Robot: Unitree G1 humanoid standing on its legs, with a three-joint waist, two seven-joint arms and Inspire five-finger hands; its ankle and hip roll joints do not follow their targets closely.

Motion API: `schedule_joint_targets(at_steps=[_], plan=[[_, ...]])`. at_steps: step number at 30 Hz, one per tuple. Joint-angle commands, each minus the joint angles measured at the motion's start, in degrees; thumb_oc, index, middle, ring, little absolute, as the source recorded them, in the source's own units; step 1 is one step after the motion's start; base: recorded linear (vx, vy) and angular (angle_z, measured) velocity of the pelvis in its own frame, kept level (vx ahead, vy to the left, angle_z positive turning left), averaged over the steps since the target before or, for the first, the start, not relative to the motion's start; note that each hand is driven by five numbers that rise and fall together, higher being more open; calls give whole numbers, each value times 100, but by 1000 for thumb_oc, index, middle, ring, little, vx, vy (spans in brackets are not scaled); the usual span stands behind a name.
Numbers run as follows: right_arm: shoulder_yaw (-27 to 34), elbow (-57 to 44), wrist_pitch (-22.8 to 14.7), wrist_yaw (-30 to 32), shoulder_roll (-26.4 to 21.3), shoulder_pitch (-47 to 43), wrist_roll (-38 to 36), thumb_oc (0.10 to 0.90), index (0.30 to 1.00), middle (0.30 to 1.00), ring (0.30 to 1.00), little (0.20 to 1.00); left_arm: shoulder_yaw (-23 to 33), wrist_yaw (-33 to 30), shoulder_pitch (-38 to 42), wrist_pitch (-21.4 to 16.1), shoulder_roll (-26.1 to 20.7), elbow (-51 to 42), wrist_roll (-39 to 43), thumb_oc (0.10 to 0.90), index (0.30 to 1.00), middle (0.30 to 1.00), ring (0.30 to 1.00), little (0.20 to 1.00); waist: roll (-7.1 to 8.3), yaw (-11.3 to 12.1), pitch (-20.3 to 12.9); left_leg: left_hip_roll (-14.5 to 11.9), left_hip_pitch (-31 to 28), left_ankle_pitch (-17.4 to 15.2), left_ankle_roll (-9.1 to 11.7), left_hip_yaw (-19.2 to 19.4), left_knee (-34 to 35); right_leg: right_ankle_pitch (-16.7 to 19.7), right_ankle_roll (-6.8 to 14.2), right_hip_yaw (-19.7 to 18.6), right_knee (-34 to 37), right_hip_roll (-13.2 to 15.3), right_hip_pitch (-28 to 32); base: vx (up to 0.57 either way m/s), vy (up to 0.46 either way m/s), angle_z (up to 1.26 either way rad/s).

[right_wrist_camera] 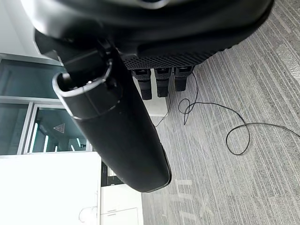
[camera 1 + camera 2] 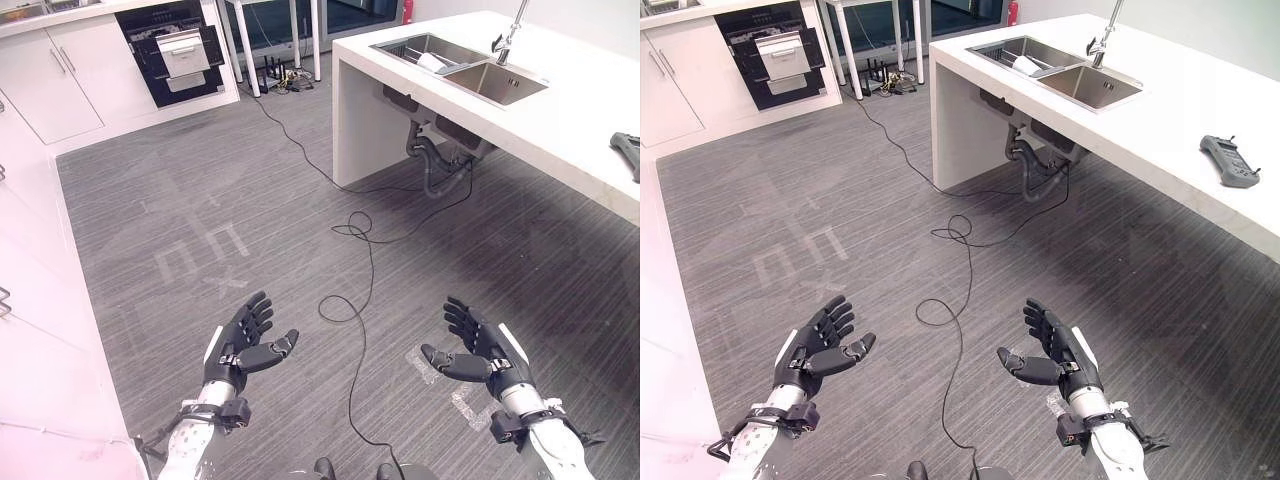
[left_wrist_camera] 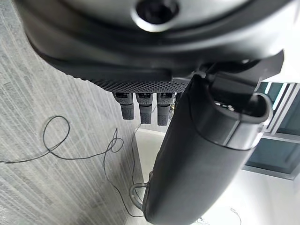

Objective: Place the dishes in the dishwasher.

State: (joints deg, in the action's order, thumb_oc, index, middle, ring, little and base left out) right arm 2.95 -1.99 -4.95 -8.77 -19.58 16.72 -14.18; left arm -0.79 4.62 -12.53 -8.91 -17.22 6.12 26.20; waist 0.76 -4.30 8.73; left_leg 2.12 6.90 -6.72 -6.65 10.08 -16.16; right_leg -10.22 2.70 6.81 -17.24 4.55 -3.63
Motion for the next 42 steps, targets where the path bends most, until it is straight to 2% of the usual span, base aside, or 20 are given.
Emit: schedule_joint_targets(at_steps=[1, 9, 13, 19, 20, 21, 22, 23, 24, 25, 26, 27, 30, 32, 34, 38, 40, 41, 42], plan=[[79, -592, -692, -62, -213, -440, 44, 800, 900, 900, 900, 900, 168, 187, 356, -693, -224, -645, 238, 800, 900, 900, 900, 900, -23, 16, -241, -181, -364, -1063, 371, -179, -103, -355, 50, 61, 6, -319, -41, 9, -59, 4], [57, -622, -577, -156, -256, -382, 96, 800, 900, 900, 900, 900, 201, 107, 274, -885, -288, -635, -138, 800, 900, 900, 900, 900, -10, 17, -246, -270, -378, -1058, 406, -20, -103, -377, 31, 204, 6, -296, -37, 30, -63, 4], [38, -595, -673, -45, -216, -363, 62, 800, 900, 900, 900, 900, 184, 93, 296, -894, -309, -585, -90, 800, 900, 900, 900, 900, -17, -20, -209, -356, -418, -1056, 424, 136, -103, -395, 2, 287, 6, -292, -22, 51, -129, -3], [102, -623, -751, -157, -232, -243, 19, 800, 900, 900, 900, 900, 258, 221, 190, -950, -302, -630, 23, 800, 900, 900, 900, 900, 6, -77, -180, -442, -487, -976, 516, 196, -103, -441, -83, 210, 6, -412, -7, 64, -168, 0], [103, -625, -763, -171, -252, -238, 34, 800, 900, 900, 900, 900, 247, 217, 182, -959, -296, -630, 29, 800, 900, 900, 900, 900, 19, -75, -158, -461, -516, -925, 551, 220, -103, -446, -113, 200, 6, -424, 1, 102, -313, -2], [99, -614, -771, -209, -332, -239, 37, 800, 900, 900, 900, 900, 195, 299, 182, -845, -259, -581, 308, 800, 900, 900, 900, 900, 144, -65, -52, -495, -683, -728, 654, 448, -103, -450, -187, 186, 6, -338, 75, 134, -433, -7], [24, -587, -761, -315, -435, -315, 38, 800, 900, 900, 900, 900, 156, 302, 146, -831, -153, -604, 457, 800, 900, 900, 900, 900, 359, 92, 112, -370, -366, -164, 736, 253, -832, -447, -330, 20, 6, -235, 165, 140, -429, -61], [-18, -533, -783, -385, -476, -363, 110, 800, 900, 900, 900, 900, 156, 324, 102, -852, -106, -642, 464, 800, 900, 900, 900, 900, 350, 155, 200, -355, 18, -99, 716, 124, -1306, -423, -374, -78, 6, -290, 199, 200, -231, -42], [-44, -459, -761, -344, -499, -445, 135, 800, 900, 900, 900, 900, 162, 355, 45, -852, -102, -631, 394, 800, 900, 900, 900, 900, 293, 191, 267, -436, 20, 28, 690, 365, -432, -497, -323, -126, 6, -338, 283, 360, 127, -56], [27, -485, -767, -375, -511, -421, 92, 800, 900, 900, 900, 900, 184, 335, -17, -768, -133, -662, 442, 800, 900, 900, 900, 900, 35, 136, 312, -819, 313, -34, 893, 395, -103, -734, -253, 12, 6, -506, 480, 367, 244, -4], [62, -514, -787, -412, -516, -377, 110, 800, 900, 900, 900, 900, 202, 328, -48, -750, -139, -647, 505, 800, 900, 900, 900, 900, -93, 152, 315, -966, 635, 177, 968, 251, -103, -736, -287, 40, 6, -625, 494, 484, 410, -4], [90, -535, -753, -432, -563, -377, 181, 800, 900, 900, 900, 900, 263, 356, -94, -780, -78, -594, 544, 800, 900, 900, 900, 900, -183, 235, 291, -1009, 896, 297, 1069, -67, -103, -900, -303, -17, 6, -676, 690, 363, 354, 11], [164, -583, -729, -488, -628, -378, 116, 800, 900, 900, 900, 900, 335, 366, -145, -781, -108, -687, 449, 800, 900, 900, 900, 900, -203, 258, 197, -1043, 834, 37, 976, -23, -103, -999, -225, 15, 6, -512, 859, 375, 361, -52], [207, -665, -659, -449, -604, -371, -16, 800, 900, 900, 900, 900, 361, 288, -45, -742, -178, -689, 464, 800, 900, 900, 900, 900, -189, 301, 88, -868, 778, -64, 849, -198, -103, -1013, -150, -55, 6, -453, 1023, 383, 354, -40], [236, -692, -664, -461, -531, -356, -47, 800, 900, 900, 900, 900, 381, 316, 19, -718, -195, -706, 437, 800, 900, 900, 900, 900, -171, 319, 18, -797, 757, -119, 769, -189, -103, -996, -82, -40, 6, -405, 1057, 297, 258, -11], [227, -720, -661, -343, -393, -392, 121, 800, 900, 900, 900, 900, 424, 382, 144, -548, -281, -744, 319, 800, 900, 900, 900, 900, -68, 389, -142, -518, 595, -334, 503, -262, -103, -477, 201, 175, 6, -186, 1136, 322, 260, 24], [210, -708, -644, -264, -269, -427, 162, 800, 900, 900, 900, 900, 437, 411, 138, -471, -272, -765, 280, 800, 900, 900, 900, 900, -12, 409, -212, -343, 478, -464, 343, -300, -103, 151, 388, 266, 6, -162, 1264, 312, 249, 39], [207, -709, -620, -239, -244, -429, 146, 800, 900, 900, 900, 900, 450, 420, 125, -447, -265, -770, 285, 800, 900, 900, 900, 900, -5, 414, -233, -290, 450, -505, 295, -330, -103, 327, 435, 268, -125, -171, 1252, 306, 251, 28], [202, -730, -572, -229, -186, -392, 127, 800, 900, 900, 900, 900, 486, 440, 71, -396, -250, -797, 279, 800, 900, 900, 900, 900, 44, 433, -240, -131, 335, -596, 208, -369, -103, 648, 515, 226, -775, -98, 1063, 250, 217, 31]])
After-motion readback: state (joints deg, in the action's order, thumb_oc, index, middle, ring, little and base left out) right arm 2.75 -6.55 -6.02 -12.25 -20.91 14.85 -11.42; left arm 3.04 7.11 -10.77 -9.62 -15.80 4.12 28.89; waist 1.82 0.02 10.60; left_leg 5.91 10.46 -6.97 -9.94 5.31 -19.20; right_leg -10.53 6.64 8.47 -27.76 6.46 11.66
